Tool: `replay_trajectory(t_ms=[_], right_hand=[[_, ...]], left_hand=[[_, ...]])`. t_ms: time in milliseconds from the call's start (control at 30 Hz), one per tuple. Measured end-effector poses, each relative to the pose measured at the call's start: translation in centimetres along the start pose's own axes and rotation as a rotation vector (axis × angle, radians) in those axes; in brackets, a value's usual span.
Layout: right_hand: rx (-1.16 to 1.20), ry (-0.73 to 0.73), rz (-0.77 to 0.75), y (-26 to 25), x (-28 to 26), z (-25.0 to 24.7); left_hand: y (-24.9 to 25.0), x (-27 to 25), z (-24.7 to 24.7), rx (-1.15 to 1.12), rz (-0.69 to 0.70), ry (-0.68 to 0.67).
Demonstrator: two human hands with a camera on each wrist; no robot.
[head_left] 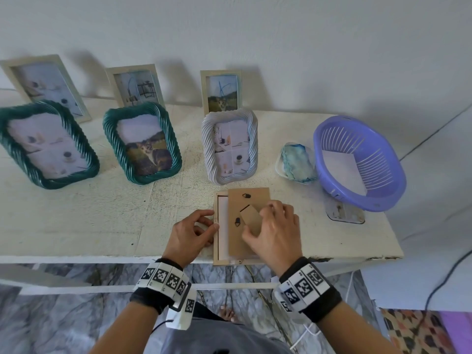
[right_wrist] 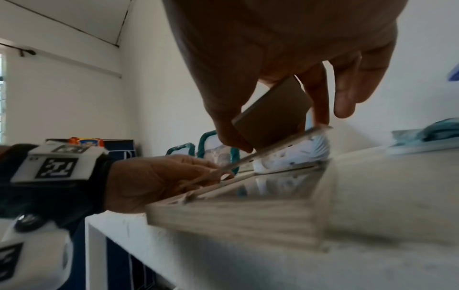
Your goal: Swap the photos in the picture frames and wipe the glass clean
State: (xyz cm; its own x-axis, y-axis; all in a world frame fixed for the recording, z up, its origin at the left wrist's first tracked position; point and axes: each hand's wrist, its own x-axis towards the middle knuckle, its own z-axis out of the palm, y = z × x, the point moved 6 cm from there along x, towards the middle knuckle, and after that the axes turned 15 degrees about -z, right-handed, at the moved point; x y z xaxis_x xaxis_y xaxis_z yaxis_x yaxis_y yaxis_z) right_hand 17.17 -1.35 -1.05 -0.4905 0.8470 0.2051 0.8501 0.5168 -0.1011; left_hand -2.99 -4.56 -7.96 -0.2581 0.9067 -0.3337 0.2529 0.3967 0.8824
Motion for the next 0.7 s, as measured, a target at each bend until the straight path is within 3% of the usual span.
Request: replay_trajectory(t_ms=[267, 500, 633, 700], right_hand=[[0.035, -0.111, 0.188, 7.8, -1.9, -0.2], [0.045, -0.262, 0.219, 8.9, -3.2, 1.6], [0.076, -0.163, 0.122, 6.4, -2.6, 1.1], [0.18, -0.225, 0.013, 4.0, -1.9, 1.2]], left_hand=[[0.2, -0.1, 0.0, -0.014, -0.003, -0.006], [0.1, -0.2, 0.0, -0.023, -0.012, -0.007], [0.1, -0.1, 0.0, -0.018, -0.01, -0.004], [0.0, -0.1, -0.1, -0.023, -0.013, -0.002]])
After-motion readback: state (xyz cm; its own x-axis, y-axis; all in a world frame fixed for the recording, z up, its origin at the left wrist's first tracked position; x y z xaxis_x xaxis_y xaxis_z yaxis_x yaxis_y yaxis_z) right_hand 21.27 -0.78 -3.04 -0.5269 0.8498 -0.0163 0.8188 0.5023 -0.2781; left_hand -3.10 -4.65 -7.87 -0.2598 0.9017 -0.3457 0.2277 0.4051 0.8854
